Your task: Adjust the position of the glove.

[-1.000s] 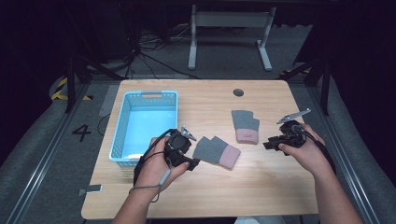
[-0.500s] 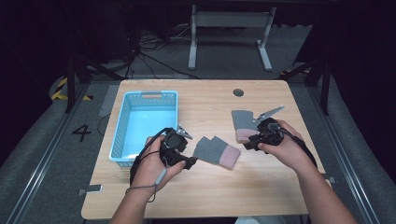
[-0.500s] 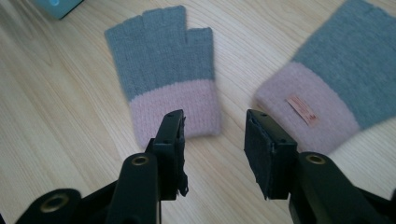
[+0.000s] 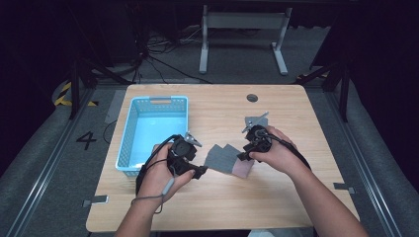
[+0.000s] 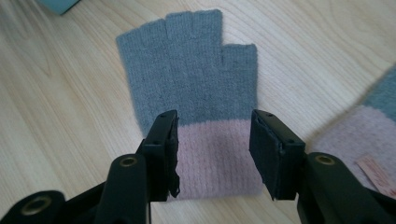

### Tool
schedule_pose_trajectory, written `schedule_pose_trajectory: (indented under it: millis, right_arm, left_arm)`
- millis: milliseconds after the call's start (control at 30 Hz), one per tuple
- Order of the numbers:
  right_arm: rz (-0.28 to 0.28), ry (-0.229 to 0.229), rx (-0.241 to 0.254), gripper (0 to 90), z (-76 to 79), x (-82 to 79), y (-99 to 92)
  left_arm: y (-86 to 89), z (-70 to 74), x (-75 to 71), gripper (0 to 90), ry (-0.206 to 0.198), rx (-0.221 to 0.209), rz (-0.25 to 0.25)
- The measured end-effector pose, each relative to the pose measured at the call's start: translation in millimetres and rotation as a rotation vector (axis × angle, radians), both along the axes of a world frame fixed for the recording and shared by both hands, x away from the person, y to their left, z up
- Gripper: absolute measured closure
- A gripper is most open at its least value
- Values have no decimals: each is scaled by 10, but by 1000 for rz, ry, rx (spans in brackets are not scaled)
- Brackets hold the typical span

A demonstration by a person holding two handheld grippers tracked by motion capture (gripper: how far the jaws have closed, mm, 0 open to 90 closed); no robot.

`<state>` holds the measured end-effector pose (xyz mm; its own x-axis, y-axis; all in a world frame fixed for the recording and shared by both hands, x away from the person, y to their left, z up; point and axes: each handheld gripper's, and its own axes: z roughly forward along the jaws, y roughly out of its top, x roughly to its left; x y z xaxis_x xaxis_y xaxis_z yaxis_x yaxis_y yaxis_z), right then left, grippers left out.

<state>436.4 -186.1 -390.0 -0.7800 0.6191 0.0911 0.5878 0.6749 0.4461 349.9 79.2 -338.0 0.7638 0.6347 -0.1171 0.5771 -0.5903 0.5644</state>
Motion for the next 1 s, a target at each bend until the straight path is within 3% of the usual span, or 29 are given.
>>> schedule_pose_trajectory:
  millis: [367, 567, 1000]
  right_arm:
    - [21, 30, -34, 496, -231, 116, 222]
    - [33, 5, -83, 502, -342, 158, 301]
    - [47, 9, -136, 529, -400, 183, 364]
  left_arm:
    - [-11, -19, 15, 412, 8, 3, -5]
    - [-10, -24, 19, 404, 9, -3, -6]
    - [-16, -42, 25, 395, 16, -5, -3]
